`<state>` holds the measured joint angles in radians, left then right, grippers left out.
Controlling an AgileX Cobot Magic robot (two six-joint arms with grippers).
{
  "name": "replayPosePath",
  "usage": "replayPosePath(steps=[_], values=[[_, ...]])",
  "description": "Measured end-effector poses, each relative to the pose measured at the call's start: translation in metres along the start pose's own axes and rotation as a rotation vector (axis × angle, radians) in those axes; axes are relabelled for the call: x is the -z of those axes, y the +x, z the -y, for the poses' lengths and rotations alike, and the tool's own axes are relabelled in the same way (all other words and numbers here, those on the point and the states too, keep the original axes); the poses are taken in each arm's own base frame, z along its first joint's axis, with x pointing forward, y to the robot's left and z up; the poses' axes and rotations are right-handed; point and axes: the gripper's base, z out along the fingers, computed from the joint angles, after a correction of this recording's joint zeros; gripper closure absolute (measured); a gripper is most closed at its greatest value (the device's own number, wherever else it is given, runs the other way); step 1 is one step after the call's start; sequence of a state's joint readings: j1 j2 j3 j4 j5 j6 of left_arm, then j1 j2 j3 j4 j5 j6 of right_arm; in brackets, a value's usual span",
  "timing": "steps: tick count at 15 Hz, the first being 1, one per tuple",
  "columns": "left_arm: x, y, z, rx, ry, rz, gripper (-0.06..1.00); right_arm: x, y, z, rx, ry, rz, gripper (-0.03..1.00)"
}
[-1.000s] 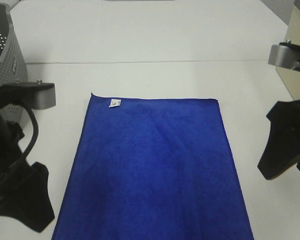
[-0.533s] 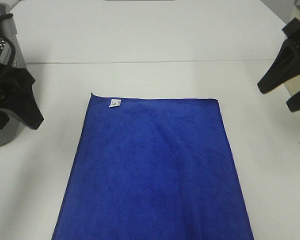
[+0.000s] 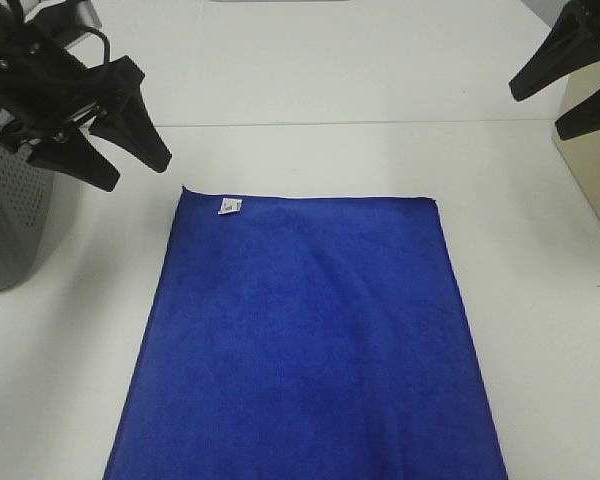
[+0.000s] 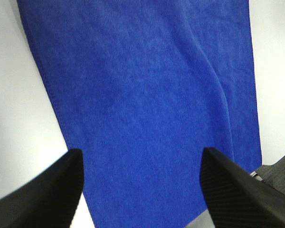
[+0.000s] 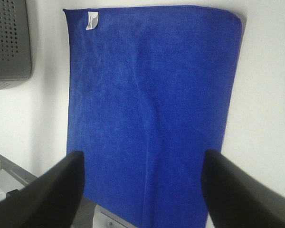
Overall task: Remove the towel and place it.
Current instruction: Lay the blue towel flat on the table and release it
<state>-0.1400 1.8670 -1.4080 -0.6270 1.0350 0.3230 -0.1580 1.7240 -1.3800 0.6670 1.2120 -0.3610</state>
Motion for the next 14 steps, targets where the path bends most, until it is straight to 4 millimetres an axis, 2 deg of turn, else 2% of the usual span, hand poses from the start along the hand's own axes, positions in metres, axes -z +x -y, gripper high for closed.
replayPosePath(steps=[3,7,10,14], values=[[-0.024,-0.024,-0.012,0.013,0.017,-0.017,0.31,-0.019,-0.008,0.015,-0.039,-0.013,-0.053,0.28],[-0.054,-0.050,-0.027,0.017,0.030,-0.037,0.31,-0.052,-0.034,0.044,-0.066,-0.026,-0.109,0.28],[-0.072,-0.054,-0.038,0.031,0.030,-0.058,0.31,-0.069,-0.048,0.057,-0.075,-0.016,-0.098,0.28],[-0.089,-0.055,-0.050,0.039,-0.001,-0.060,0.31,-0.113,-0.057,0.067,-0.072,0.006,-0.142,0.28]])
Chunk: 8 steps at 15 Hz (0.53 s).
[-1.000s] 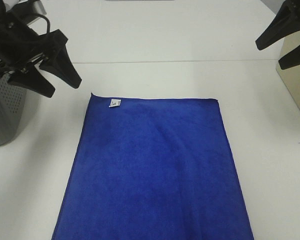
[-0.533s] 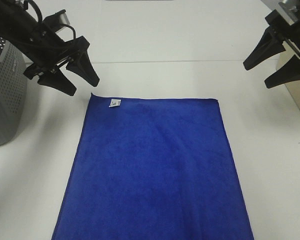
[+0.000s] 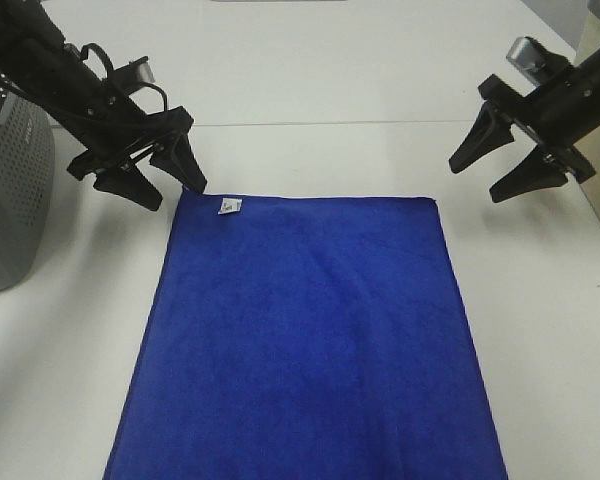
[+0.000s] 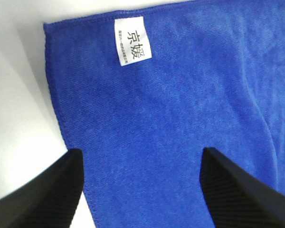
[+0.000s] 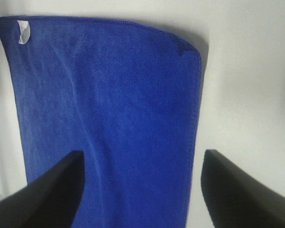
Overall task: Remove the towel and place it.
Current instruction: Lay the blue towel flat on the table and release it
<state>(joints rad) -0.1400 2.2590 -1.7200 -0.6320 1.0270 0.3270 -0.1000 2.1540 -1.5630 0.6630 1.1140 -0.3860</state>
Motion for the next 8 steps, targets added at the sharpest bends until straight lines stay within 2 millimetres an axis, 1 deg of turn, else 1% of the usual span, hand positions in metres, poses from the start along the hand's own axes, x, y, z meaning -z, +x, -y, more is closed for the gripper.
replayPosePath(steps=[2,4,6,8], values=[[-0.001,0.000,-0.004,-0.022,-0.038,-0.004,0.31,-0.022,-0.008,-0.001,0.023,0.029,-0.010,0.28],[0.000,-0.002,-0.007,-0.033,-0.068,0.021,0.31,-0.041,-0.015,0.004,0.035,0.051,-0.033,0.29],[-0.004,-0.004,-0.009,-0.030,-0.076,0.035,0.31,-0.050,-0.022,0.012,0.040,0.082,-0.037,0.29],[-0.016,-0.002,-0.017,-0.018,-0.081,0.015,0.31,-0.055,-0.030,0.019,0.038,0.118,-0.026,0.29]])
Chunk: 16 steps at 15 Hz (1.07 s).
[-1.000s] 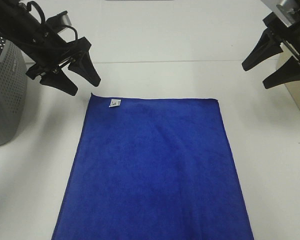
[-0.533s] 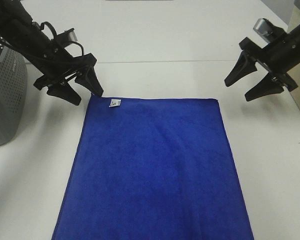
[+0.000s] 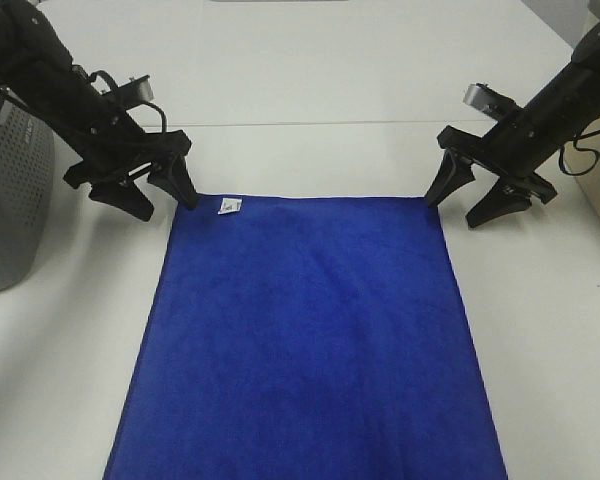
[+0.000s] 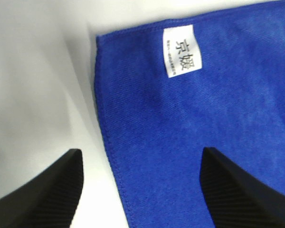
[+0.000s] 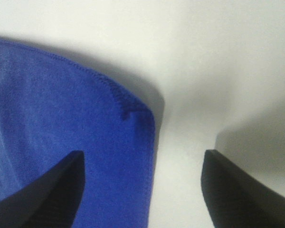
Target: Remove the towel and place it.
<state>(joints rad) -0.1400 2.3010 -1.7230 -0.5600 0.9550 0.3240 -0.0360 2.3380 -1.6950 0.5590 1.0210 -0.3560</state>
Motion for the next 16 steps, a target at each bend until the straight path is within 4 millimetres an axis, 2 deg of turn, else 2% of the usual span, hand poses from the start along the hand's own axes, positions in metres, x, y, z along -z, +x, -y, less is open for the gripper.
replayPosePath(steps=[5,7,13,16], values=[[-0.022,0.002,-0.014,0.006,-0.031,-0.015,0.31,-0.007,-0.007,0.006,0.000,0.013,0.012,0.29],[-0.024,0.000,-0.015,0.007,-0.032,-0.007,0.31,-0.010,-0.008,0.006,-0.009,0.000,0.010,0.29],[-0.026,-0.005,-0.015,0.001,-0.024,-0.003,0.31,-0.014,-0.010,0.006,-0.022,-0.021,0.011,0.29],[-0.035,-0.006,-0.007,0.021,0.016,0.000,0.31,-0.024,-0.011,-0.004,-0.013,-0.037,0.007,0.30]])
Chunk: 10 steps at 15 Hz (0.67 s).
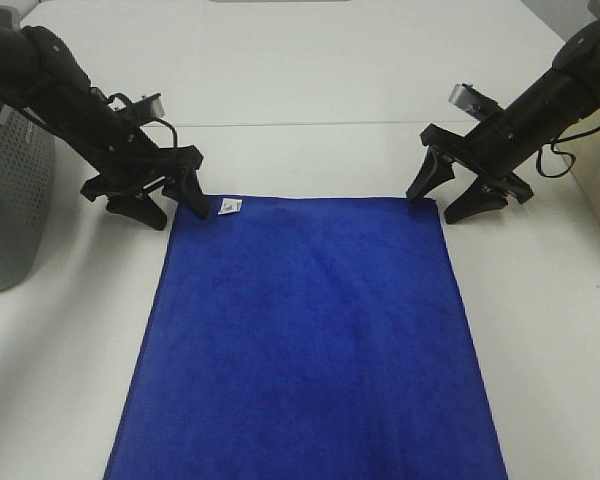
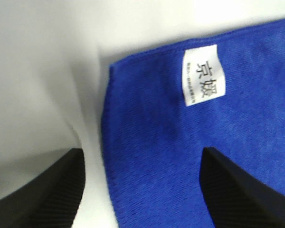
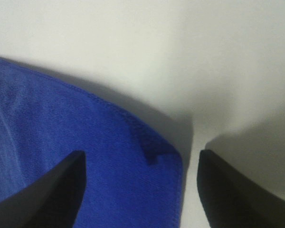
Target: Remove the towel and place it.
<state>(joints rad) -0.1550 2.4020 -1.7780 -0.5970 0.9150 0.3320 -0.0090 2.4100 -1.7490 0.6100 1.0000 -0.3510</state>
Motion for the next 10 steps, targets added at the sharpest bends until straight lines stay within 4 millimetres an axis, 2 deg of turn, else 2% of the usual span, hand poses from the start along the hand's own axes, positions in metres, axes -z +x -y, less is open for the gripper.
replayPosePath(steps=[3,5,6,8,9,10], values=[[-0.018,-0.002,0.026,-0.052,0.025,-0.007,0.31,-0.014,0.000,-0.018,0.034,-0.013,-0.019,0.31],[-0.022,-0.004,0.033,-0.063,0.014,0.003,0.39,-0.018,0.001,-0.018,0.043,-0.003,-0.028,0.40],[-0.023,-0.004,0.031,-0.064,-0.003,0.005,0.50,-0.019,0.001,-0.016,0.047,0.009,-0.032,0.52],[-0.024,-0.004,0.028,-0.090,-0.040,0.004,0.78,-0.020,0.001,-0.013,0.060,0.038,-0.031,0.78],[-0.026,-0.003,0.027,-0.105,-0.043,-0.001,0.88,-0.021,0.001,-0.012,0.060,0.041,-0.032,0.89],[-0.026,-0.003,0.026,-0.122,-0.045,0.000,0.93,-0.022,0.001,-0.012,0.061,0.040,-0.032,0.95]])
